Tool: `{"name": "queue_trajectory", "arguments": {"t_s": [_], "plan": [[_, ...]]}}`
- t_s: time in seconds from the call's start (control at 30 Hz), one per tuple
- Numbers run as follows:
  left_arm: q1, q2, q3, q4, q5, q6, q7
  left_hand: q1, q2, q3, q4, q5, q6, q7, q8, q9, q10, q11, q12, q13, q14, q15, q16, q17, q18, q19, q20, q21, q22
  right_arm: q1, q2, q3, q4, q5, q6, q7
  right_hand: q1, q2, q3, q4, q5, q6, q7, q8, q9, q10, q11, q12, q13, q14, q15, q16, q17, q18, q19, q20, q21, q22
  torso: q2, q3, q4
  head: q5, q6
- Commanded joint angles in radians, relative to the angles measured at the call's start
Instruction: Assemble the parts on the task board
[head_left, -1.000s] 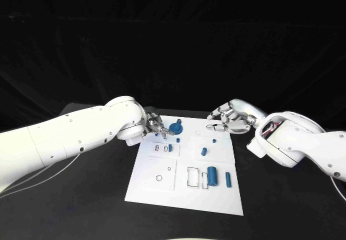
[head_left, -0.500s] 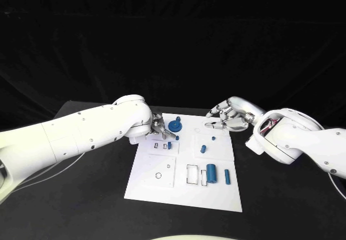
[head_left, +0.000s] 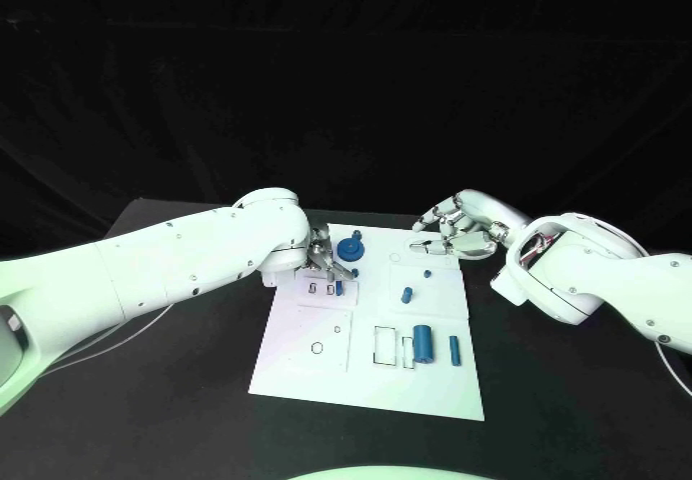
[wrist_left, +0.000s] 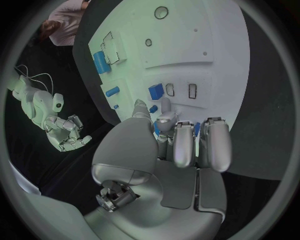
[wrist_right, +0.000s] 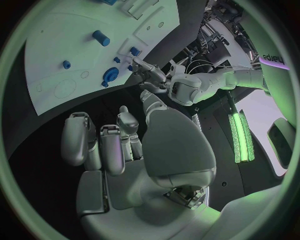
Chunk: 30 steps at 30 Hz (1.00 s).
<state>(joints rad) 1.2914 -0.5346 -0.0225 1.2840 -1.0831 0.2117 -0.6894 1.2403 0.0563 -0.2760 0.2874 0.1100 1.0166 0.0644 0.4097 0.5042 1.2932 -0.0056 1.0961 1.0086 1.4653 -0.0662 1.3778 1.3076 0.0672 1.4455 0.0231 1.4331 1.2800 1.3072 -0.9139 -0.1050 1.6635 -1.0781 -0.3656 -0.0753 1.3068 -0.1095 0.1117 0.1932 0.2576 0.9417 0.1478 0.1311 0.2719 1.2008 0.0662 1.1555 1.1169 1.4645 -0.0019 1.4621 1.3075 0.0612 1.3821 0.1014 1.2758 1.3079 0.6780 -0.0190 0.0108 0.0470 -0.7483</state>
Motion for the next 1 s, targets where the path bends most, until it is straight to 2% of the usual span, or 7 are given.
{"name": "queue_trajectory", "arguments": {"t_s": [0.03,0.43,0.73,1.0], "plan": [[0.000,0.006,-0.001,-0.002,-0.008,0.045,-0.003,-0.008,0.002,0.001,0.001,0.001,-0.006,-0.002,0.006,0.002,-0.004,-0.004,0.007,0.002,0.046,-0.005,-0.004,0.064,-0.011,0.008,0.002,0.007,0.002,-0.001,0.002,0.000,-0.001,-0.016,0.001,-0.002,-0.009,0.000,-0.005,0.000,0.004,0.000,0.000,0.007,0.001,0.001,-0.001,0.000,-0.001,0.062,-0.007,-0.004,0.078,0.014,0.002,-0.002,-0.006,0.035,0.000,0.0005,-0.0005,0.000,-0.002],[-0.001,0.011,-0.004,-0.003,-0.010,0.068,-0.001,0.000,0.009,0.007,-0.002,0.001,-0.009,-0.003,0.010,0.010,-0.004,-0.004,0.010,0.004,0.046,-0.005,-0.004,0.064,-0.012,0.009,0.002,0.009,0.006,-0.002,0.002,0.000,-0.004,-0.017,0.002,-0.002,-0.010,0.001,-0.006,0.001,0.005,0.000,-0.001,0.007,0.001,0.002,-0.002,0.000,0.000,0.062,-0.007,-0.005,0.078,0.014,0.001,-0.002,-0.007,0.034,0.000,0.0009,-0.0018,-0.003,-0.007],[-0.002,0.013,-0.004,-0.004,-0.010,0.080,0.002,0.013,0.012,0.013,-0.007,0.001,-0.012,-0.003,0.014,0.019,-0.005,-0.005,0.011,0.005,0.047,-0.005,-0.005,0.065,-0.012,0.009,0.002,0.011,0.010,-0.003,0.004,0.000,-0.006,-0.017,0.002,-0.003,-0.010,0.001,-0.006,0.001,0.005,0.000,-0.001,0.007,0.001,0.002,-0.002,0.000,0.000,0.062,-0.007,-0.005,0.078,0.014,0.001,-0.002,-0.007,0.034,0.000,0.0008,-0.0006,-0.002,-0.007],[-0.003,0.019,-0.004,-0.014,-0.009,0.083,0.007,0.036,0.028,0.027,-0.013,0.002,-0.018,-0.003,0.019,0.034,-0.006,-0.005,0.014,0.006,0.047,-0.006,-0.006,0.066,-0.013,0.009,0.002,0.013,0.013,-0.003,0.006,0.000,-0.006,-0.016,0.002,-0.003,-0.010,0.003,-0.006,0.002,0.006,0.001,-0.001,0.008,0.002,0.002,-0.002,0.000,-0.001,0.062,-0.007,-0.005,0.078,0.014,0.001,-0.002,-0.007,0.034,0.001,0.0006,-0.0014,-0.001,-0.009]]}}
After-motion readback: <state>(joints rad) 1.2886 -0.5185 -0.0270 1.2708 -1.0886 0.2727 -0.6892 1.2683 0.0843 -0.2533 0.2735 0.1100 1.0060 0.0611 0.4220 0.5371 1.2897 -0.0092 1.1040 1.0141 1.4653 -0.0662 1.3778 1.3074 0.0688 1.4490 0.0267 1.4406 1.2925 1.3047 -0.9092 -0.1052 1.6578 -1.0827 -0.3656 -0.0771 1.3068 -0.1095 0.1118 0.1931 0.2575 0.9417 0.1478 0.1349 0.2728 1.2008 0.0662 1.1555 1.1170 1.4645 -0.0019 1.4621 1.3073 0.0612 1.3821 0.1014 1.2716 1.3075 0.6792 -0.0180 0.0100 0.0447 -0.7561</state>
